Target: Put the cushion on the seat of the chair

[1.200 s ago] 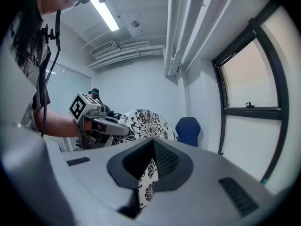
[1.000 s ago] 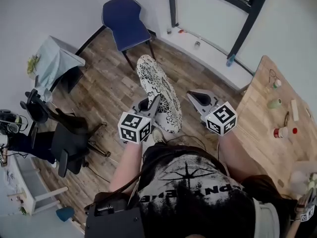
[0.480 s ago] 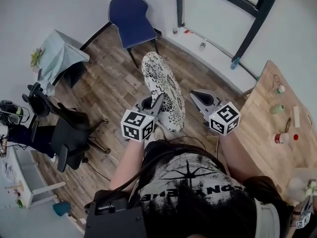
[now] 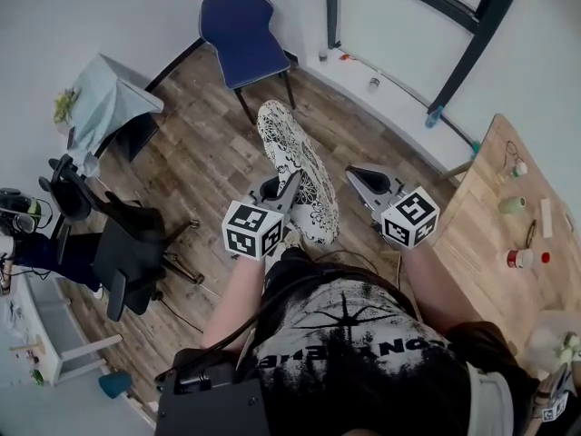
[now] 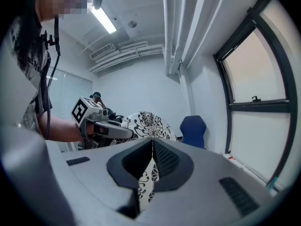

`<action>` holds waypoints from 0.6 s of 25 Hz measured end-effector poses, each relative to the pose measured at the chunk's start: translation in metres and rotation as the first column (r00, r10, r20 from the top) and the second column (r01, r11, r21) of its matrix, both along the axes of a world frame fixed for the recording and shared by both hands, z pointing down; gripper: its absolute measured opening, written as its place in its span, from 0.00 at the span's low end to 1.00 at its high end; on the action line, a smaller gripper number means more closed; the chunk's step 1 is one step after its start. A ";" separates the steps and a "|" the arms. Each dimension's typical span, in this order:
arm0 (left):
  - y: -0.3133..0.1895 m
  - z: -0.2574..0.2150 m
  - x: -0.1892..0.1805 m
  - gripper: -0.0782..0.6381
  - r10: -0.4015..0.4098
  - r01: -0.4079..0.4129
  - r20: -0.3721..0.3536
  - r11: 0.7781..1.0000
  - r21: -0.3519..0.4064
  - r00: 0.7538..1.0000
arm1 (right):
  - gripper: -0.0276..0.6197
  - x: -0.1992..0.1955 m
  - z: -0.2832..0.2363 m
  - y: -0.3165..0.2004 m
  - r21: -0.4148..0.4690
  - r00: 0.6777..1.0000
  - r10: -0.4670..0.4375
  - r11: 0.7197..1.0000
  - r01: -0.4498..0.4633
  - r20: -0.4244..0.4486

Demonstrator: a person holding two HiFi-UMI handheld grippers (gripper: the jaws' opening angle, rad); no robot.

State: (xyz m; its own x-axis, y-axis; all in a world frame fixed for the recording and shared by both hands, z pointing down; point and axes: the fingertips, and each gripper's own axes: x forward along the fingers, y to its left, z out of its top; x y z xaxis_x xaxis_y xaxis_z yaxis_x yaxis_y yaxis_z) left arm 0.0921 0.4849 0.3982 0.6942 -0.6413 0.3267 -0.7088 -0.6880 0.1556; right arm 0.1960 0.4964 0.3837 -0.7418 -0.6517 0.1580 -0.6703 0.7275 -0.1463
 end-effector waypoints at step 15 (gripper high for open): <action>-0.111 0.002 -0.036 0.14 0.079 -0.080 -0.037 0.997 -0.008 0.996 | 0.07 -0.046 -0.004 -0.102 -0.001 0.998 0.060 0.998 -0.060 -0.021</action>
